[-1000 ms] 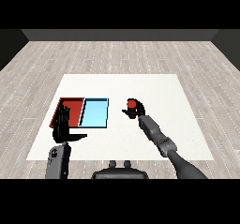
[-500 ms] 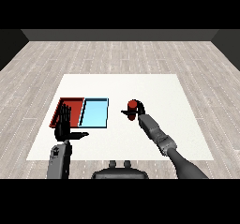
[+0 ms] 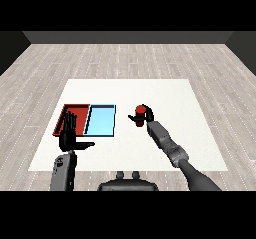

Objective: Pick the red can and put it in the red box

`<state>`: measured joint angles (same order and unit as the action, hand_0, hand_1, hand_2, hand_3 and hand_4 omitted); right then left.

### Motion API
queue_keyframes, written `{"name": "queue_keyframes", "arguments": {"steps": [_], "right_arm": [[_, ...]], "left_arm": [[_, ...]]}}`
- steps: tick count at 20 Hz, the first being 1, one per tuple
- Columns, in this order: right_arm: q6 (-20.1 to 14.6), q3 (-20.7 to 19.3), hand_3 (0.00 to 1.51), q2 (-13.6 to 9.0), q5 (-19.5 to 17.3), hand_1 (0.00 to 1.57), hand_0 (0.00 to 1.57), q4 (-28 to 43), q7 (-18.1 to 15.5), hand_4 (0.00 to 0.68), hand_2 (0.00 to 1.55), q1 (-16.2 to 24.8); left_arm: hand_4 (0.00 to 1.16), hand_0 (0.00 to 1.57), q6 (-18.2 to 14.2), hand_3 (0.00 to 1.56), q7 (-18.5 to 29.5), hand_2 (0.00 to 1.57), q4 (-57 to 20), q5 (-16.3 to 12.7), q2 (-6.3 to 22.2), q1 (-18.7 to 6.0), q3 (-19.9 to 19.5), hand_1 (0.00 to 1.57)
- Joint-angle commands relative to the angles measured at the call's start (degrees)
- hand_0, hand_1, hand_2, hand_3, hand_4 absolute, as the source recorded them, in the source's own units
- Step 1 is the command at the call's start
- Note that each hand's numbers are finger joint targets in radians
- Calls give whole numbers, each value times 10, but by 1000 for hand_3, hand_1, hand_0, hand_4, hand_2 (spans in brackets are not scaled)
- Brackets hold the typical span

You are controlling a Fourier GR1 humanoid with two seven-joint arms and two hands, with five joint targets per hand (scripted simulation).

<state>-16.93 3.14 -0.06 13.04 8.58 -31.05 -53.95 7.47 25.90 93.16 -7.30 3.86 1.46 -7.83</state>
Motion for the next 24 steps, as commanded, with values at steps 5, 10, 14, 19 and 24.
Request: {"name": "queue_keyframes", "arguments": {"steps": [5,10,14,19,24], "right_arm": [[63,20,1379,-68,-18,1503,1503,130,49,562,1450,34],[47,46,1375,-84,-28,1527,1527,291,102,570,1455,109],[35,58,1394,-115,-29,1538,1538,427,132,574,1464,168],[-56,119,1394,-62,-79,1529,1529,585,239,567,1461,217],[-85,140,1402,-45,-124,1517,1517,677,267,571,1468,266]], "left_arm": [[0,0,-4,0,-53,0,60,22,-1,11,38,0],[0,0,-14,0,-55,0,80,53,-30,52,87,0],[0,0,15,0,-104,0,69,29,-16,15,95,0],[0,0,-17,0,-147,0,104,47,-38,15,148,0],[0,0,-18,0,-169,0,132,58,-37,30,171,0]]}}
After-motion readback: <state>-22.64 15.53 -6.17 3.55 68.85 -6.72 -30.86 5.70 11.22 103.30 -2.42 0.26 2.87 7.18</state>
